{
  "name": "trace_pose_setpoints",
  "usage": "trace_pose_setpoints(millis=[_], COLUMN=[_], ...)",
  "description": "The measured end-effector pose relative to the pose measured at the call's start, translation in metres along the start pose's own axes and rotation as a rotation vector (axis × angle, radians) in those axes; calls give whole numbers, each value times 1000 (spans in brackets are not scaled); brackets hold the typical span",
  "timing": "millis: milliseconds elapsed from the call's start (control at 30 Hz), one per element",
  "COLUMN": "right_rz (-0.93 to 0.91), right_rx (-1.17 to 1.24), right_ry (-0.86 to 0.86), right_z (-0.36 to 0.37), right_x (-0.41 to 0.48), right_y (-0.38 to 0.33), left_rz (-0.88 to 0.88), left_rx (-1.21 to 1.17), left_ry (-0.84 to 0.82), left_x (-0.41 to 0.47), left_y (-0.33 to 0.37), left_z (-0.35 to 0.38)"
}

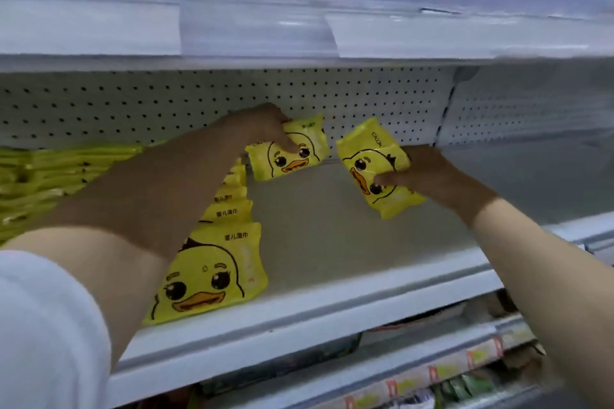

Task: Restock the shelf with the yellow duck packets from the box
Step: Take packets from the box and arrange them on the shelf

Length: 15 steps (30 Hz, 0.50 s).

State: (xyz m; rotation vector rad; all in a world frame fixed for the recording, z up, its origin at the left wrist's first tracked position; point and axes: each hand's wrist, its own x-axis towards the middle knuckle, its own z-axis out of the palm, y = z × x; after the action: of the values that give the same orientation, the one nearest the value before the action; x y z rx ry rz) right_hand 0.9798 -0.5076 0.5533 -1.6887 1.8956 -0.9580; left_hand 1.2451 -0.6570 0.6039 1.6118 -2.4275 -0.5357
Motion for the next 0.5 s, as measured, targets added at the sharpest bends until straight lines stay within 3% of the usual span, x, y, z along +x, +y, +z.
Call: trace_pose_setpoints(millis=[267,500], right_rz=[21,22], right_rx=[-109,-86], right_ry=[-3,10], right_z=[-5,-5], right_x=[18,34], right_y=[3,5], left_rz=[31,59], left_rx=[220,237], left_ry=[47,57], left_x=[21,32], left_y=[-15,-38], left_z=[18,17])
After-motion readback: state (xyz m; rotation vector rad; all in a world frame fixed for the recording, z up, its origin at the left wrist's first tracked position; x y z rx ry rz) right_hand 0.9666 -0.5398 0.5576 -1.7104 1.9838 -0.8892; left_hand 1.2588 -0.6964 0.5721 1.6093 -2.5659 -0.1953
